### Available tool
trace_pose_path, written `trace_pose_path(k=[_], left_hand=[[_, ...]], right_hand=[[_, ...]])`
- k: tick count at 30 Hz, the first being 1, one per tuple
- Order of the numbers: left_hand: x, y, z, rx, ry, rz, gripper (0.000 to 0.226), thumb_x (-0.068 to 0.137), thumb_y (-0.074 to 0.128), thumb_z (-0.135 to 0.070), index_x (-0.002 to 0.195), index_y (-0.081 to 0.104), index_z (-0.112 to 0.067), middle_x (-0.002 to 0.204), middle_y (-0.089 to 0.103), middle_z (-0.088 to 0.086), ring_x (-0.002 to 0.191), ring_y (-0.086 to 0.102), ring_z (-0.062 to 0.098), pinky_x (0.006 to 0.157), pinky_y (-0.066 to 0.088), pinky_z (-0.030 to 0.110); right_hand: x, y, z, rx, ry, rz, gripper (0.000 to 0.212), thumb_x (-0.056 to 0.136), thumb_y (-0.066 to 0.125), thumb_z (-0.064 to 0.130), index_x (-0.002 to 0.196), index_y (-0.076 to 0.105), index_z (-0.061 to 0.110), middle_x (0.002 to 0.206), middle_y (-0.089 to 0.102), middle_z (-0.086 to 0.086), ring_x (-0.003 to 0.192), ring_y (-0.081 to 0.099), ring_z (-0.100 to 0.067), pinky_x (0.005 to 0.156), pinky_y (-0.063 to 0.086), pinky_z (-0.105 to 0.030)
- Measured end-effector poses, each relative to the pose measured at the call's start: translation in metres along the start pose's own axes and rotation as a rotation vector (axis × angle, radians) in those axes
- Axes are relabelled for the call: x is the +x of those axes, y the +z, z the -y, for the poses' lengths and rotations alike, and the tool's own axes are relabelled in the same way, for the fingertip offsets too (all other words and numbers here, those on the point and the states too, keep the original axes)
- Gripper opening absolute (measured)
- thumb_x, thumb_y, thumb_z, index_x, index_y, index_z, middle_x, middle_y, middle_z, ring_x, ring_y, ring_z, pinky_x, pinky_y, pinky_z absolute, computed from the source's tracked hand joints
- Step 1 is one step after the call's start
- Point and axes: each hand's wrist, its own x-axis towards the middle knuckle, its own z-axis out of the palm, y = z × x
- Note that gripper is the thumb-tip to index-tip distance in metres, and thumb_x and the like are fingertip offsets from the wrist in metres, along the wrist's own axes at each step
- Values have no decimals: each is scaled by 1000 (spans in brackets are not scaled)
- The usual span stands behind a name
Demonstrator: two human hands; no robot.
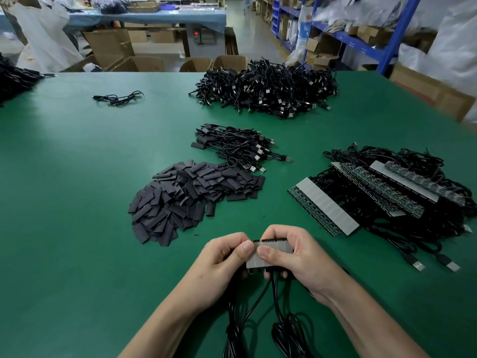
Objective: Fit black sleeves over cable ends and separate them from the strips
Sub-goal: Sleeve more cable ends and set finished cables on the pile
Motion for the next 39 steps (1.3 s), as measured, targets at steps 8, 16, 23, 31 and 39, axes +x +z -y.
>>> trace_pose_path(k=[8, 16, 23, 31, 39], left_hand=[[3, 1, 0, -4, 45, 0, 50, 101, 52, -50, 81, 59, -5, 80, 64, 26, 65, 48, 19, 61, 37, 35], [3, -5, 1, 158, 136, -66, 46, 99, 51, -51, 77, 54, -11, 74, 60, 20, 64, 49, 30, 60, 39, 41], [3, -1, 4, 25, 121, -28, 44, 101, 52, -50, 80, 51, -11, 77, 61, 26, 64, 47, 33, 59, 39, 44], [3, 0, 2, -50, 85, 32, 43, 100, 52, -50, 80, 51, -11, 78, 59, 33, 65, 44, 37, 63, 36, 40], [6, -6, 6, 119, 162, -158, 39, 98, 56, -48, 73, 54, -18, 66, 55, 5, 61, 46, 24, 60, 39, 37]], right_hand=[[0, -1, 3, 56, 8, 26, 9, 88, 74, 32, 81, 69, 30, 79, 75, -8, 63, 67, -13, 49, 38, -21], [-1, 2, 4, 47, -26, 23, 11, 88, 74, 31, 79, 69, 31, 74, 72, -6, 64, 67, -13, 51, 40, -20], [-2, 1, 4, 75, -38, 34, 11, 88, 73, 27, 80, 66, 24, 73, 71, -5, 63, 66, -13, 51, 39, -20], [-2, 3, 2, 116, -52, 112, 31, 76, 84, 54, 82, 69, 27, 80, 74, -5, 64, 66, -13, 52, 39, -20], [-1, -1, 0, -58, -58, -60, 14, 94, 72, 25, 82, 66, 21, 74, 71, -3, 65, 66, -12, 52, 43, -21]])
